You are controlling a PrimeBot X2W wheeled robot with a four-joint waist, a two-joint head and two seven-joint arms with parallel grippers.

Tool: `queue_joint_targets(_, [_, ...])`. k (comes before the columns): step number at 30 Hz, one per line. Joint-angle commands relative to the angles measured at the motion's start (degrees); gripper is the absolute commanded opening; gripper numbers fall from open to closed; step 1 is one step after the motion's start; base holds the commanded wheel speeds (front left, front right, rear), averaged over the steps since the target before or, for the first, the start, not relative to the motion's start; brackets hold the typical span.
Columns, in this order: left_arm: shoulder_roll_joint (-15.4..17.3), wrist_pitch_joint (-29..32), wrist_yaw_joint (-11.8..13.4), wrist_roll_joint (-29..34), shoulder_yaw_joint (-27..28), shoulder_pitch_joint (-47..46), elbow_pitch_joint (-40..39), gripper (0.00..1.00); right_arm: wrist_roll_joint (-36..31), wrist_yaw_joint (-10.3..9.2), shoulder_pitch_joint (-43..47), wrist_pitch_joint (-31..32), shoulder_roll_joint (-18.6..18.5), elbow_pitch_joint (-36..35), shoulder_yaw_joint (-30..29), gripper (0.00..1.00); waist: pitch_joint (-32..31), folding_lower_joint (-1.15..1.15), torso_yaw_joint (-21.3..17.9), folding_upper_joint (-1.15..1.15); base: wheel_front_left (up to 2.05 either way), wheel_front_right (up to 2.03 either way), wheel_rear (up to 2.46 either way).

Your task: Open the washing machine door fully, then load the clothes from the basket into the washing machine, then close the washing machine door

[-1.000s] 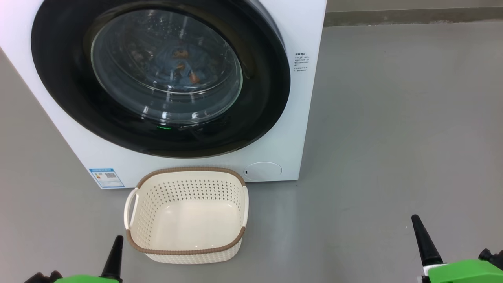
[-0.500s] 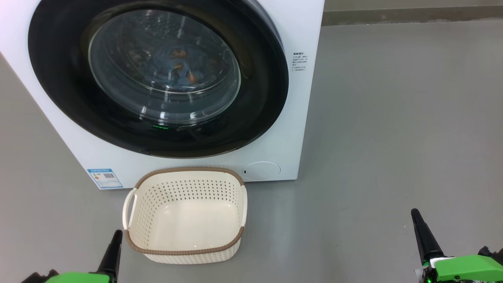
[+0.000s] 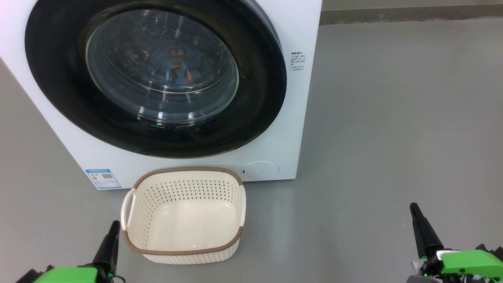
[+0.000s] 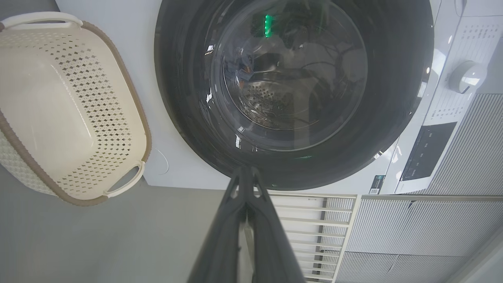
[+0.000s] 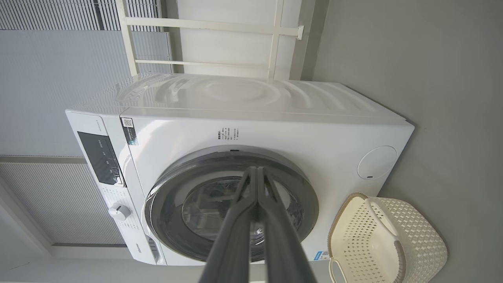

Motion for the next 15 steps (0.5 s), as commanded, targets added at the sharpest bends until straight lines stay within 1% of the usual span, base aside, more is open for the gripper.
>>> queue_joint_targets(1, [1.11,0.62,-0.56,-2.07,2.19,-2.75,-1.47,0.00,2.11,0.10,-3.15,0.81,-0.09,-1.23,0.94,0.00,0.02,0.00,-0.04,0.00,0.00,0.00,0.00])
queue_joint_targets(15, [1.11,0.74,-0.59,-2.51,2.25,-2.81,-1.48,0.00,2.48,0.10,-3.24,1.04,0.01,-1.19,0.80,0.00,0.02,0.00,-0.06,0.00,0.00,0.00,0.00])
